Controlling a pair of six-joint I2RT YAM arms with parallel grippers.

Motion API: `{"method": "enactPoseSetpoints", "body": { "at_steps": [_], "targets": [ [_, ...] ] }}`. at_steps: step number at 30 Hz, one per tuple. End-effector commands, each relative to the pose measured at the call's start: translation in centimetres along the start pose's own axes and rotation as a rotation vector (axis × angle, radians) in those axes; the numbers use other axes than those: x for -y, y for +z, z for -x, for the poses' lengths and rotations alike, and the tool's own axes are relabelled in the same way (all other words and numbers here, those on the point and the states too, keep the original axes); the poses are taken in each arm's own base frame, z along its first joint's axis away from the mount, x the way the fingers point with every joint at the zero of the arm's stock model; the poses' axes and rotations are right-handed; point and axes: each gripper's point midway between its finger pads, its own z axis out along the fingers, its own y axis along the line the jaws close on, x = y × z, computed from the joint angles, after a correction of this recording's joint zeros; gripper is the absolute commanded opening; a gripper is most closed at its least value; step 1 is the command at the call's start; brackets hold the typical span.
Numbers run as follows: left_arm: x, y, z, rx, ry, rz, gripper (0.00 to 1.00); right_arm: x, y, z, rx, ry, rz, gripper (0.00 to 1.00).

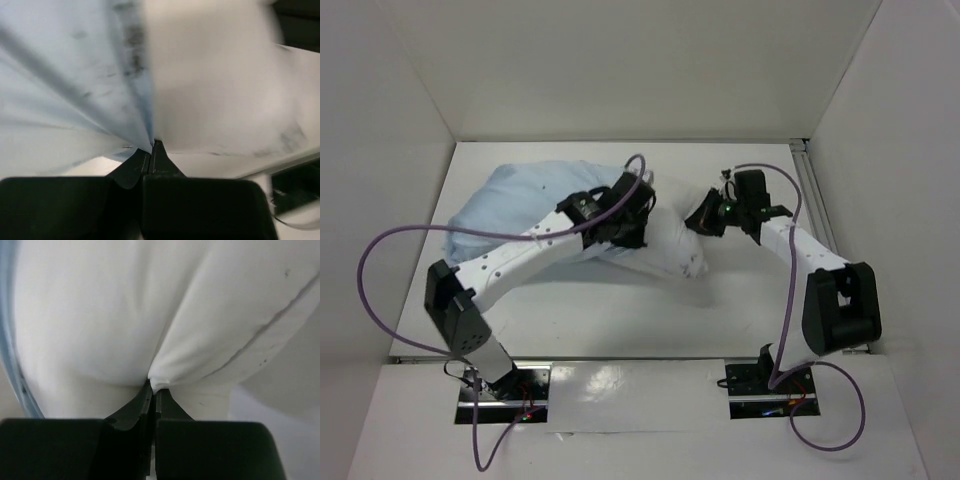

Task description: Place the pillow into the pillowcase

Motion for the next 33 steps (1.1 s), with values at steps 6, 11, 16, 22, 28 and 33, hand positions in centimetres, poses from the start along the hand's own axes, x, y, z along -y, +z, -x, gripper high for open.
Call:
{"method": "enactPoseSetpoints", "body": {
  "at_steps": [6,11,16,22,28,33],
  "targets": [
    [17.7,-14.6,18.7,0.235,0.129,-1.066,0.0,-17.9,-7.8,13.0,0.336,-0.237,0.367,0.0],
    [17.7,-17.1,20.6,0.293,0.1,-1.178,0.0,-13.4,-6.7,8.9,0.326,-0.149,0.287,0.0],
    [15.8,-13.5,20.2,0.218,0.051,-1.132,0.0,-4.2,-2.5,-1.0,0.152,0.021,0.149,0.0],
    [15.4,-12.0,19.9,0.2,0.056,-1.118,0.0,-0.2,-4.0,-4.6,0.161,0.067,0.011,0.0],
    [15.4,-9.8,20.6,0.225,0.077,-1.075,0.0,0.3,-6.5,-3.4,0.263,-0.002,-0.091,0.0],
    [17.2,-8.9,20.4,0.149,0.077,-1.158,0.0,1.1,-8.5,-3.7,0.362,0.079,-0.124,0.0]
  ]
}}
